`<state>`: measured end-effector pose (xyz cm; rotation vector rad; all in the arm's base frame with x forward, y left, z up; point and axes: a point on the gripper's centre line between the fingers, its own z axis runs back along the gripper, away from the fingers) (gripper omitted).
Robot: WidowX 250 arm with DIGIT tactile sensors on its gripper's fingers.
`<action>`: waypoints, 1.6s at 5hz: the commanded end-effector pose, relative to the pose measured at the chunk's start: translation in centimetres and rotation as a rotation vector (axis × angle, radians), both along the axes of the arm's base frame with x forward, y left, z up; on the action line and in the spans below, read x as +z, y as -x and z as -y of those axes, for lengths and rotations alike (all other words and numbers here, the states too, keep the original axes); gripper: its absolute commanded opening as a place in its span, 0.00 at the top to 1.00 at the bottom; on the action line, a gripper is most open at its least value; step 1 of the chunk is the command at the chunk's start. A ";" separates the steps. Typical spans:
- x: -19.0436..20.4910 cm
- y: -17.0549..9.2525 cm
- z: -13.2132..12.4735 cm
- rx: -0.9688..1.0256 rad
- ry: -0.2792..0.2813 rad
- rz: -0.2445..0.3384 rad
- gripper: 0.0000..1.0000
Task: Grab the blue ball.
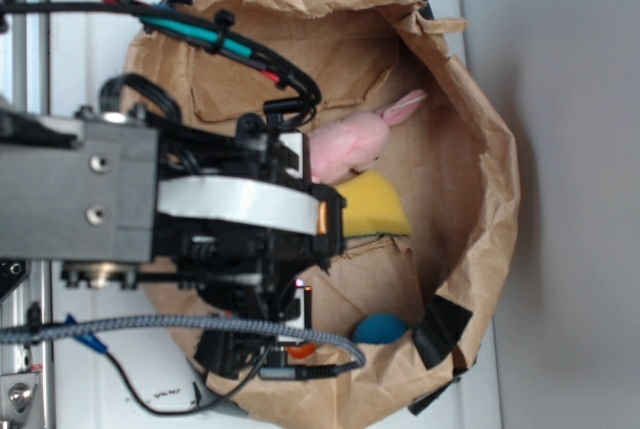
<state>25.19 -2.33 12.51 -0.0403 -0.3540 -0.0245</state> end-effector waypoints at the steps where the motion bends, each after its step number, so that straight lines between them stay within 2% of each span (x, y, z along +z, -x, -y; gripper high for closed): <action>1: 0.8 -0.4 -0.4 0.009 0.000 0.030 0.00; 3: 0.8 -0.4 -0.4 0.009 0.000 0.030 0.00; 5: -0.9 0.3 -2.4 -0.050 -0.007 0.033 0.00; 6: -1.5 -4.7 -3.7 -0.045 0.021 0.028 0.00; 7: -0.2 -7.0 -3.5 -0.016 0.082 0.011 0.00; 8: -1.1 -7.8 -2.4 -0.039 0.082 -0.027 0.00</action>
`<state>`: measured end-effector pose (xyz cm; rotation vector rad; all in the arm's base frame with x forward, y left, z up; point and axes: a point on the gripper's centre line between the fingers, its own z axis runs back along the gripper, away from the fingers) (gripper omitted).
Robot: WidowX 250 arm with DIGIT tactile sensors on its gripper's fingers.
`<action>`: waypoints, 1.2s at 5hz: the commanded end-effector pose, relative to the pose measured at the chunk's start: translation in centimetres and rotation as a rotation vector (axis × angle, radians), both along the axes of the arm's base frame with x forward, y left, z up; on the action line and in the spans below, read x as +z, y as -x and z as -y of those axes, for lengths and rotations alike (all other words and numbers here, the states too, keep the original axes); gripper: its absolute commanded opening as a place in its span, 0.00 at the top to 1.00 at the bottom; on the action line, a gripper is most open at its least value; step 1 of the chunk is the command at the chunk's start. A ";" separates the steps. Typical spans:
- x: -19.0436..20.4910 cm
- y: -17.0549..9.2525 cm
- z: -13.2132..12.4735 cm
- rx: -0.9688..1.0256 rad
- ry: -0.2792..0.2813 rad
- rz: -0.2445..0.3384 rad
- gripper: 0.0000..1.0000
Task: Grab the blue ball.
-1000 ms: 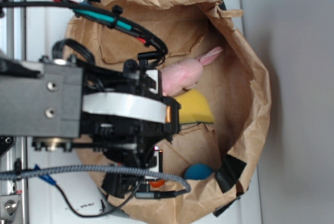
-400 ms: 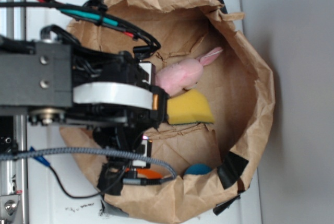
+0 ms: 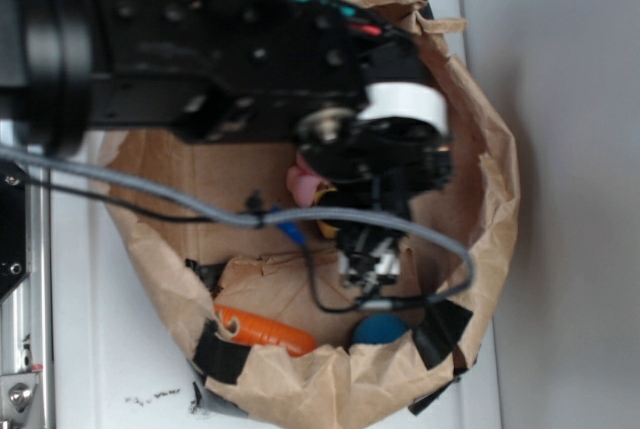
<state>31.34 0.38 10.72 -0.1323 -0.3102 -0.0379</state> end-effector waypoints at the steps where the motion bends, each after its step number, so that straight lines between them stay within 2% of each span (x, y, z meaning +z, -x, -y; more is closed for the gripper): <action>1: 0.7 -1.6 0.4 -0.008 -0.005 0.018 0.00; 3: 0.7 -1.6 0.4 -0.008 -0.005 0.018 0.00; 4: -0.4 -1.2 0.5 -0.257 -0.024 0.071 0.00; 5: 0.3 -0.2 -0.1 -0.427 0.013 0.067 0.00; 6: 1.7 1.0 -0.7 -0.566 0.094 0.022 0.00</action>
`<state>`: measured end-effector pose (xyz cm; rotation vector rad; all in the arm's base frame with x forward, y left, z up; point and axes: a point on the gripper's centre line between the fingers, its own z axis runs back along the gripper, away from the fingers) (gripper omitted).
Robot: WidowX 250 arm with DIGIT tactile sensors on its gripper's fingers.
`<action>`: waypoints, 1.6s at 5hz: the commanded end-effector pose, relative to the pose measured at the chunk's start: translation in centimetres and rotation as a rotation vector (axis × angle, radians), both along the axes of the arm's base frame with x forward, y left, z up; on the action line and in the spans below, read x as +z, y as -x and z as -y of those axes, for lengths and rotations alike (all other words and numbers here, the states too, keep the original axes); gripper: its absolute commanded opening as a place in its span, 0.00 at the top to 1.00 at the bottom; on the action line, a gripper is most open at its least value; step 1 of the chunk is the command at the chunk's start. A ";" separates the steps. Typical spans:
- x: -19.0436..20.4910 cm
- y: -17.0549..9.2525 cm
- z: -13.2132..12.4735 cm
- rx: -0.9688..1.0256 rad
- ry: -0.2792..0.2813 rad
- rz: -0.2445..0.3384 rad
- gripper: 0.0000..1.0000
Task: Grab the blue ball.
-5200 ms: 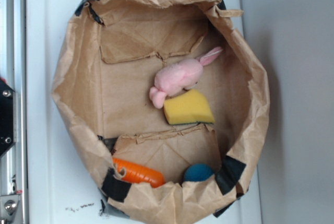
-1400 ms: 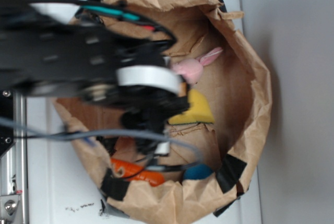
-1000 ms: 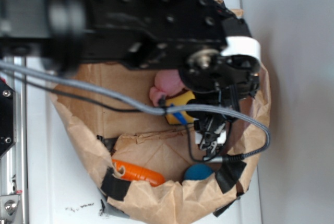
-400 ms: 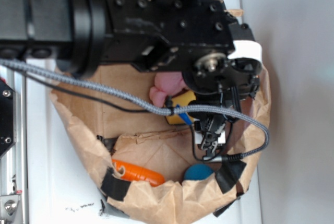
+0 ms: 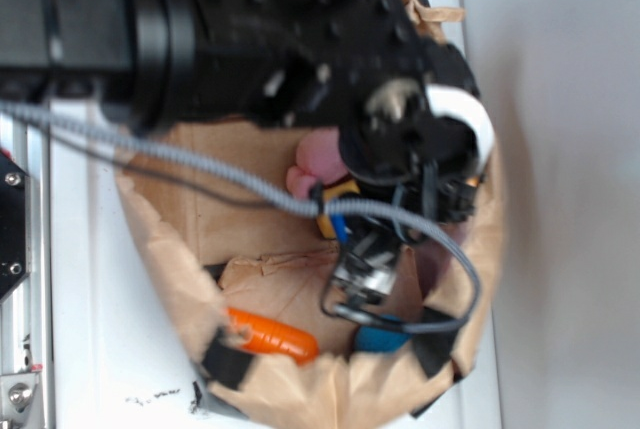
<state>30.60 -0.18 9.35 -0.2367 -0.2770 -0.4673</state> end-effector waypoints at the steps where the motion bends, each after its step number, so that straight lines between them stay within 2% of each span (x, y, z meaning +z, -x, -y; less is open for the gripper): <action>1: 2.6 2.3 -1.1 -0.233 0.071 -0.017 0.00; 3: -0.7 4.3 0.8 -0.282 0.034 0.022 0.00; 5: -1.7 4.1 3.7 -0.268 0.033 0.033 0.00; 7: 0.8 3.4 4.9 -0.222 0.089 0.064 0.00; 8: 0.8 3.4 4.9 -0.222 0.089 0.064 0.00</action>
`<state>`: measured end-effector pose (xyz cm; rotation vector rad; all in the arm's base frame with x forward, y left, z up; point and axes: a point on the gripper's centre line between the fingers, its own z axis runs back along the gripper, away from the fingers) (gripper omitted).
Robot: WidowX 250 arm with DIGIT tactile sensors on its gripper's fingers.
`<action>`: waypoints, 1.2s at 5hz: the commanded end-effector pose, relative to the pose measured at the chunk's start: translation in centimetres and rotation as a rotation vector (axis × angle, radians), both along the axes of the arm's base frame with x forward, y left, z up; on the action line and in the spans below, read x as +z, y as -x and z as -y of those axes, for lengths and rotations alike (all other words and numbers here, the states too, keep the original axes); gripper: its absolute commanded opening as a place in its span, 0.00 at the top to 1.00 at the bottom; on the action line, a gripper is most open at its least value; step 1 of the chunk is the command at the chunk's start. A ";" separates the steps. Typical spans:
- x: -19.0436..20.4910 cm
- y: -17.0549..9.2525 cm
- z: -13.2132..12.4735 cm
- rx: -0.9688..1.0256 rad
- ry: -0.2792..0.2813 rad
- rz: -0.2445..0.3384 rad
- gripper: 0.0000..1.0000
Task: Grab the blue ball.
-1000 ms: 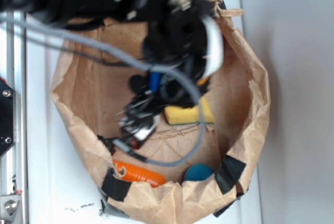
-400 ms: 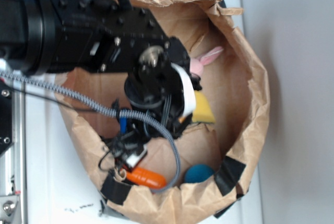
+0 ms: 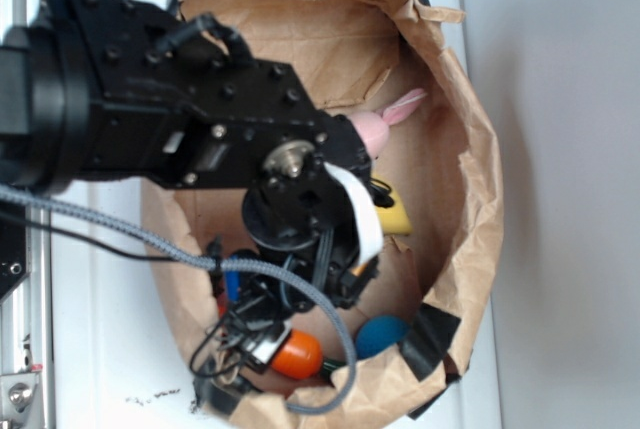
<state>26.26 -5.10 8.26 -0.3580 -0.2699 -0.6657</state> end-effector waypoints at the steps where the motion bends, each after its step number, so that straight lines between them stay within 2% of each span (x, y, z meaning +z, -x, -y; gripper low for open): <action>1: 1.9 -1.0 0.0 -0.006 0.006 0.069 0.00; 2: 1.9 -1.0 0.0 -0.006 0.006 0.069 0.00; 3: 0.7 -2.4 0.5 0.019 -0.020 0.094 0.00; 5: -1.1 -4.2 1.9 0.028 -0.036 0.133 0.00; 6: -1.5 -5.2 2.9 0.041 -0.019 0.154 0.00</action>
